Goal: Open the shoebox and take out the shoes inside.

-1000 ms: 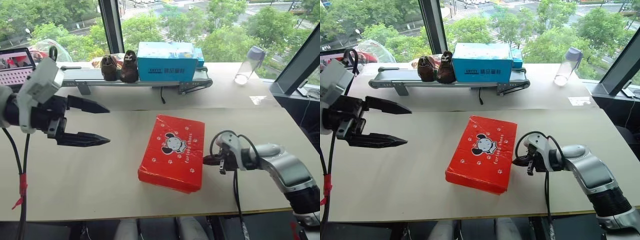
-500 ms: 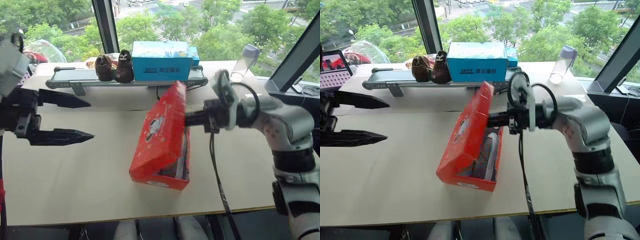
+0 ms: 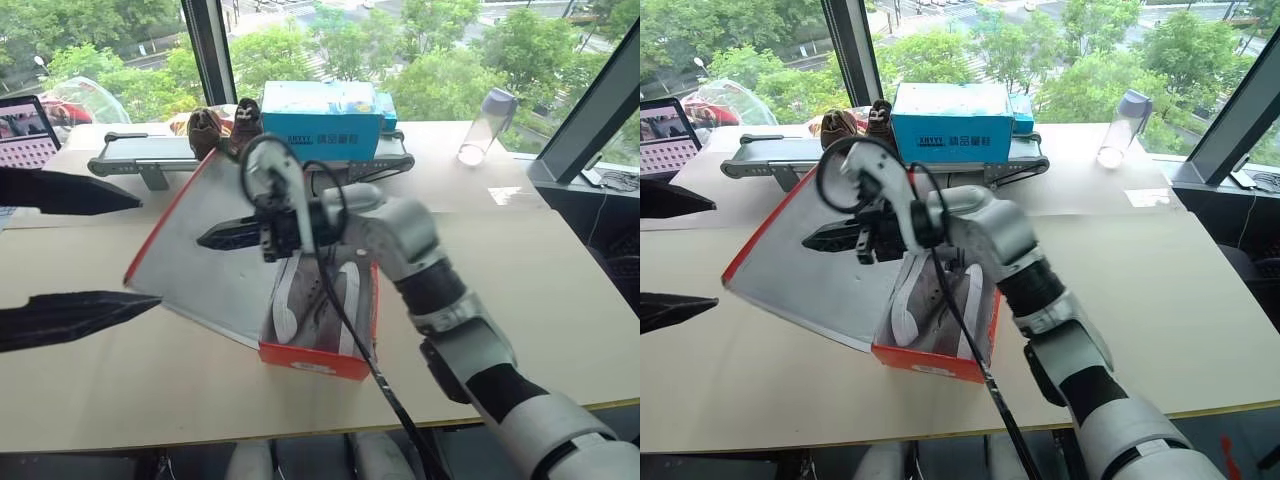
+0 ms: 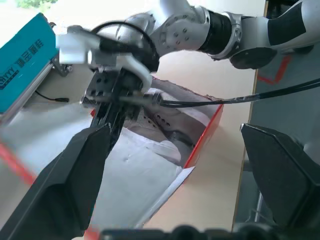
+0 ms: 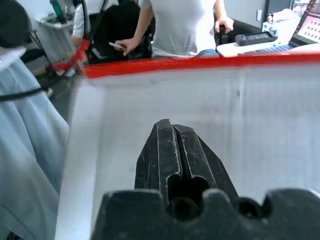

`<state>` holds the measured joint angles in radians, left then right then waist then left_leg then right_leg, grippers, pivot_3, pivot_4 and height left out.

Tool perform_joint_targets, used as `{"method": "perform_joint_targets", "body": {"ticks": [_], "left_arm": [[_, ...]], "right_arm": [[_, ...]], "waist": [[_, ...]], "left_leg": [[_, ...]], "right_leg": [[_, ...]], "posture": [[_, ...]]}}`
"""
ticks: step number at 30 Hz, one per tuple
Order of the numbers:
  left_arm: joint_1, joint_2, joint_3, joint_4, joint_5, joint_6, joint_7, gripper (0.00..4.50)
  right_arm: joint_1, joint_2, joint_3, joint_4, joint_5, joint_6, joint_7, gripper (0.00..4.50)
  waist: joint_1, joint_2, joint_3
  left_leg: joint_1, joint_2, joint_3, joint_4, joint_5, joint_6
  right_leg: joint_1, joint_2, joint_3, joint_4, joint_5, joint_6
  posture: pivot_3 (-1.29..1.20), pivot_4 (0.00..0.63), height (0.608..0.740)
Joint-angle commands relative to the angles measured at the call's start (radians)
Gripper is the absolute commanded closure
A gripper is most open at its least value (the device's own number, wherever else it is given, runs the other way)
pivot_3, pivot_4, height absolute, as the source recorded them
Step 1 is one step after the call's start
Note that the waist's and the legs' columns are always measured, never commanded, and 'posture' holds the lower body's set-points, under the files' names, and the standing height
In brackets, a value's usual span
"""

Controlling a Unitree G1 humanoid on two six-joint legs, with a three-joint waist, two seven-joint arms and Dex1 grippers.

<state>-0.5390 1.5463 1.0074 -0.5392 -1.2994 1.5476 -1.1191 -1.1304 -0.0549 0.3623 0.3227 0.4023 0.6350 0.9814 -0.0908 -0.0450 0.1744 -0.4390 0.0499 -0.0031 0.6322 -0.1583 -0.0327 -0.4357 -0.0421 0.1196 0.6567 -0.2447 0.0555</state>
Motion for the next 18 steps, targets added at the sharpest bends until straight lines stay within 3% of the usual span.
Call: {"method": "perform_joint_targets", "body": {"ticks": [1,6,10,14,15,18], "left_arm": [[-0.01,0.053,0.062,0.005,-0.075,0.061,0.046,0.06],[0.087,-0.015,0.081,-0.057,-0.065,0.067,0.081,0.06],[0.296,-0.114,0.021,-0.133,0.157,-0.087,0.017,0.06],[0.461,-0.168,-0.15,-0.052,0.395,-0.407,-0.075,0.06],[0.481,-0.169,-0.192,-0.026,0.439,-0.476,-0.094,0.0],[0.455,-0.158,-0.402,0.097,0.551,-0.689,-0.126,0.0]], "right_arm": [[-0.037,0.0,-0.009,0.051,-0.048,-0.075,0.027,4.5],[-0.055,-0.057,-0.076,0.005,-0.001,0.029,0.066,4.5],[-0.034,-0.194,-0.102,-0.134,0.014,0.123,0.102,4.5],[0.002,-0.349,-0.123,-0.291,0.027,0.205,0.127,4.5],[0.008,-0.375,-0.124,-0.318,0.029,0.219,0.123,4.04],[0.036,-0.483,-0.115,-0.405,0.023,0.254,0.145,3.26]], "waist": [[-0.005,-0.002,0.001],[-0.01,-0.002,0.002],[-0.007,-0.001,0.002],[-0.003,-0.001,0.002],[-0.003,-0.001,0.002],[-0.005,-0.001,0.002]], "left_leg": [[0.0,0.0,0.0,0.0,0.0,0.0],[0.0,0.0,0.0,-0.002,0.0,0.0],[0.001,0.0,0.0,-0.002,0.0,0.0],[0.002,0.0,0.0,-0.003,0.0,0.0],[0.002,0.0,0.0,-0.004,0.0,-0.001],[0.002,0.0,0.001,-0.004,0.0,-0.001]], "right_leg": [[0.0,0.0,0.0,0.0,0.0,0.0],[-0.001,0.0,0.0,0.001,-0.001,-0.001],[-0.002,0.0,-0.001,0.006,-0.002,-0.004],[-0.003,0.0,-0.001,0.006,-0.002,-0.007],[-0.003,0.0,0.0,0.005,0.0,-0.009],[-0.004,0.0,0.0,0.005,-0.001,-0.009]], "posture": [[0.0,0.15,0.74],[0.0,0.15,0.74],[0.0,0.15,0.74],[0.0,0.15,0.74],[0.0,0.15,0.74],[0.0,0.15,0.74]]}}
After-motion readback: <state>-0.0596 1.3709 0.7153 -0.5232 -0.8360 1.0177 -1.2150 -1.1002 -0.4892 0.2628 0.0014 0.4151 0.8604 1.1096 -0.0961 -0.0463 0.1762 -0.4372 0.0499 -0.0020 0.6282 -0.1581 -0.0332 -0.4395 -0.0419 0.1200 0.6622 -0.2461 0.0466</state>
